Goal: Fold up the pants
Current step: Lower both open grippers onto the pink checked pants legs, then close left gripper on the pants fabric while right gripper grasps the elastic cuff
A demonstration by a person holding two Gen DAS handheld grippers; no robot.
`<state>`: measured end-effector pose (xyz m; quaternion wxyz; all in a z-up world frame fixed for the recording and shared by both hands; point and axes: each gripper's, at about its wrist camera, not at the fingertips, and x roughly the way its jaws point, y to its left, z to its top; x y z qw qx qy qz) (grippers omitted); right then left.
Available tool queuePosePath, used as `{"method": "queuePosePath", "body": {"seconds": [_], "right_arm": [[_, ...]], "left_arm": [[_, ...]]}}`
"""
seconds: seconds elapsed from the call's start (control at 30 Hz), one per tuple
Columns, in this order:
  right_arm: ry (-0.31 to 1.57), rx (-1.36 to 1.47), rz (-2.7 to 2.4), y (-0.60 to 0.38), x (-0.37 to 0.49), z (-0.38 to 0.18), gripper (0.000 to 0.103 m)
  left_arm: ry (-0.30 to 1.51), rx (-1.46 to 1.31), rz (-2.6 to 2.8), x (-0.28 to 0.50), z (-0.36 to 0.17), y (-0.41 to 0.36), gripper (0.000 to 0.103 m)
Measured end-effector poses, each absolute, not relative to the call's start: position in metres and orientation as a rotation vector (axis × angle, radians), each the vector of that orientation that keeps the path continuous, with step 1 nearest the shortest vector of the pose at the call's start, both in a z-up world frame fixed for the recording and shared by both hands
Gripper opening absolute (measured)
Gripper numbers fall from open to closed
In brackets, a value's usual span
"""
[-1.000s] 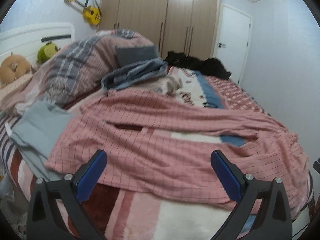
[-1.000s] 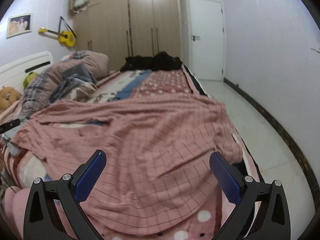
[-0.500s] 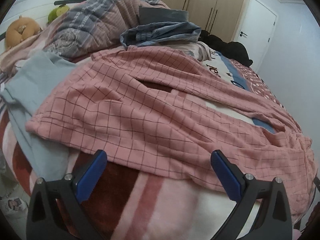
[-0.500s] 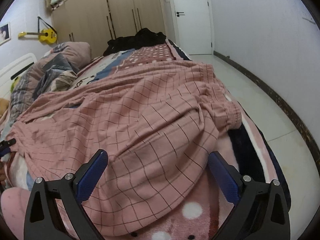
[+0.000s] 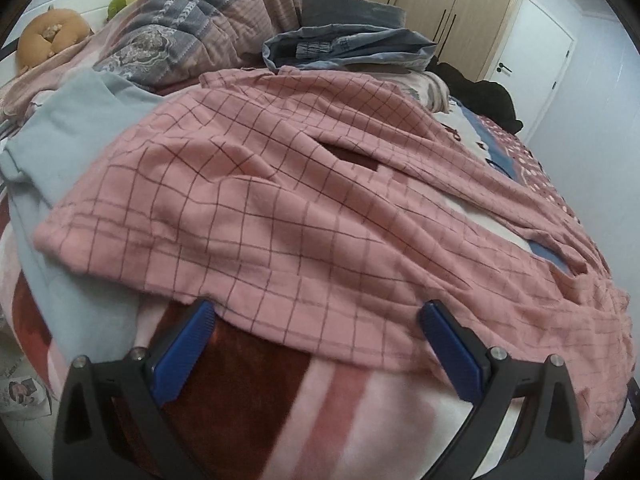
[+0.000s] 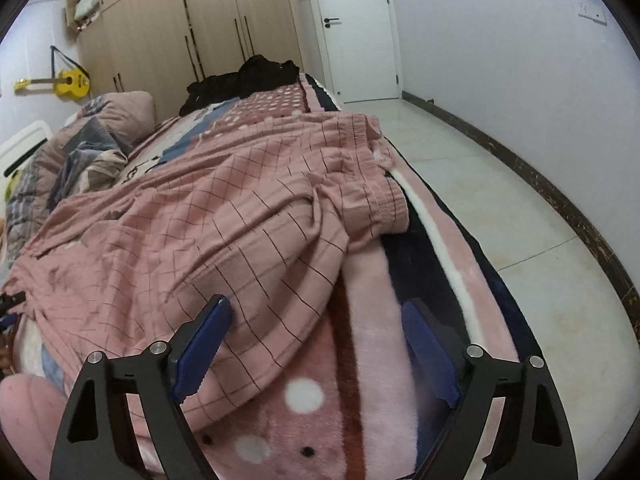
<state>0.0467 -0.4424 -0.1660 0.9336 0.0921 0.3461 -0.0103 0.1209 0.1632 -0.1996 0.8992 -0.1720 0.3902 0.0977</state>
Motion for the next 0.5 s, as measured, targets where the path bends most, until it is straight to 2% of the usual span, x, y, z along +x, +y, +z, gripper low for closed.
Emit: {"method": "queuePosePath", "body": {"seconds": [0.13, 0.2, 0.23, 0.27, 0.3, 0.33, 0.37, 0.4, 0.43, 0.47, 0.5], "right_arm": [[0.674, 0.236, 0.022, -0.456, 0.054, -0.165, 0.085], [0.656, 0.265, 0.036, -0.466, 0.066, -0.163, 0.085], [0.651, 0.283, 0.039, -0.471, 0.072, -0.163, 0.085], [0.648, 0.304, 0.042, -0.476, 0.079, -0.163, 0.085], [0.653, 0.324, 0.044, -0.480, 0.088, -0.164, 0.082], [0.659, 0.343, 0.043, -0.483, 0.096, -0.165, 0.078], [0.660, 0.355, 0.042, -0.485, 0.101, -0.166, 0.072], [0.655, 0.366, 0.031, -0.486, 0.106, -0.166, 0.056], [0.651, 0.373, 0.018, -0.487, 0.108, -0.166, 0.045], [0.650, 0.378, 0.007, -0.486, 0.109, -0.165, 0.027], [0.649, 0.379, -0.001, -0.485, 0.110, -0.164, 0.024]], "left_arm": [[0.799, -0.349, 0.209, 0.136, -0.198, 0.170, 0.101], [0.796, -0.351, 0.218, 0.143, -0.196, 0.172, 0.091], [0.796, -0.351, 0.224, 0.146, -0.194, 0.173, 0.080], [0.794, -0.350, 0.230, 0.148, -0.193, 0.174, 0.065], [0.791, -0.351, 0.237, 0.149, -0.191, 0.175, 0.056], [0.789, -0.356, 0.236, 0.150, -0.189, 0.175, 0.036], [0.787, -0.366, 0.225, 0.151, -0.187, 0.177, 0.018], [0.782, -0.373, 0.218, 0.150, -0.185, 0.177, 0.011], [0.772, -0.376, 0.215, 0.149, -0.182, 0.178, 0.008], [0.751, -0.368, 0.219, 0.145, -0.177, 0.178, 0.006], [0.736, -0.358, 0.226, 0.142, -0.174, 0.178, 0.006]]}}
